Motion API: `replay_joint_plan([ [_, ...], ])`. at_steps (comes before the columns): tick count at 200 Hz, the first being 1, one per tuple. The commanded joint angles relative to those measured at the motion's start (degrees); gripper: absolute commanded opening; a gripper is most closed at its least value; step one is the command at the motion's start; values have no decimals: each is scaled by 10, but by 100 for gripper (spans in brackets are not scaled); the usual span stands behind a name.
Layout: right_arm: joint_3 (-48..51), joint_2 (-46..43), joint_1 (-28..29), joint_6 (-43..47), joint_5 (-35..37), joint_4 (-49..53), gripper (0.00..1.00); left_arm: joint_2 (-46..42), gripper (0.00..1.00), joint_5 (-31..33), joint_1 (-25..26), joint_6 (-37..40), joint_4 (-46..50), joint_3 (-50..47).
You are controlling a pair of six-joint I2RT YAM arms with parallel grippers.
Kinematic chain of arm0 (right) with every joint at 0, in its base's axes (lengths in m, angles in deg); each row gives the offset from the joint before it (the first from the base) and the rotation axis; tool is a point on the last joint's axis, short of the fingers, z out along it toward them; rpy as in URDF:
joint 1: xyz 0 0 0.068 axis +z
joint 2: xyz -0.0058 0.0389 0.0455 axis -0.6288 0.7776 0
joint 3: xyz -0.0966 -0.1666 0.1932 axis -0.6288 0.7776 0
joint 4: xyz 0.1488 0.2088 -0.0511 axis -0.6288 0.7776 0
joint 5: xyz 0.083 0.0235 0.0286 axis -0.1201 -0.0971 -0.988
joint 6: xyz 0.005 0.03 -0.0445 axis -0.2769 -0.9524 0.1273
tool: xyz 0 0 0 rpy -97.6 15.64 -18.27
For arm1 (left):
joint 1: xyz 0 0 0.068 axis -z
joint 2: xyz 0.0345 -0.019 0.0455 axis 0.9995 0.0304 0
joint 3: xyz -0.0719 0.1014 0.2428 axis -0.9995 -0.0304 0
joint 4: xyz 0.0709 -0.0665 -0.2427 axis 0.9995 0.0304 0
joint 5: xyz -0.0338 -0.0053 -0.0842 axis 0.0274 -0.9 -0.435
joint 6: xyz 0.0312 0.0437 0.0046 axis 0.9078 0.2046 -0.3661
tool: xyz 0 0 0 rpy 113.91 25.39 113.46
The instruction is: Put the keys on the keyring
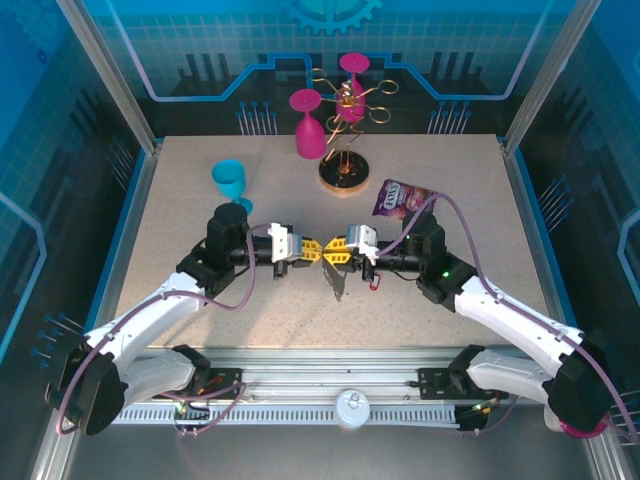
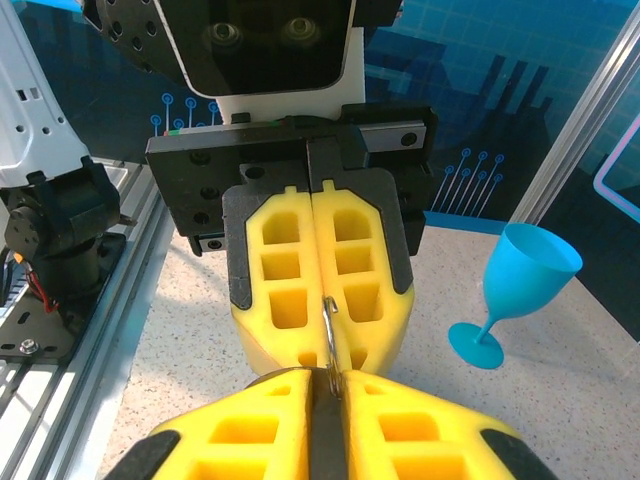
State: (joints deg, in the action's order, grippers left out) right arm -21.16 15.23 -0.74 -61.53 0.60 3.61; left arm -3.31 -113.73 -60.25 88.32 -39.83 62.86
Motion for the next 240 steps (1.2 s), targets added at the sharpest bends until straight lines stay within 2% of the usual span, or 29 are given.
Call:
replay_joint_plan([
  [1, -24, 10, 10, -1, -14, -18, 16, -1, 0, -29, 6, 11, 2, 9],
  [47, -34, 19, 14, 10, -11, -3, 12, 2, 0, -30, 7, 17, 19, 17],
  [69, -40, 20, 16, 19, -6, 15, 0, 4, 0, -24, 7, 22, 31, 20],
  [98, -51, 18, 18, 39, 13, 67, 0, 4, 0, -9, 7, 22, 46, 28],
  [118, -66, 13, 17, 65, 36, 125, 0, 2, 25, 8, 7, 29, 74, 39],
  [141, -101, 12, 19, 104, 66, 207, 0, 1, 32, 23, 7, 62, 136, 60],
  [188, -173, 39, 42, 163, 126, 345, 0, 8, 29, 48, 8, 88, 191, 86],
  [224, -206, 63, 61, 174, 148, 376, 0, 13, 19, 57, 10, 106, 227, 100],
  [240, -212, 69, 66, 173, 143, 374, 0, 15, 18, 63, 12, 116, 239, 102],
])
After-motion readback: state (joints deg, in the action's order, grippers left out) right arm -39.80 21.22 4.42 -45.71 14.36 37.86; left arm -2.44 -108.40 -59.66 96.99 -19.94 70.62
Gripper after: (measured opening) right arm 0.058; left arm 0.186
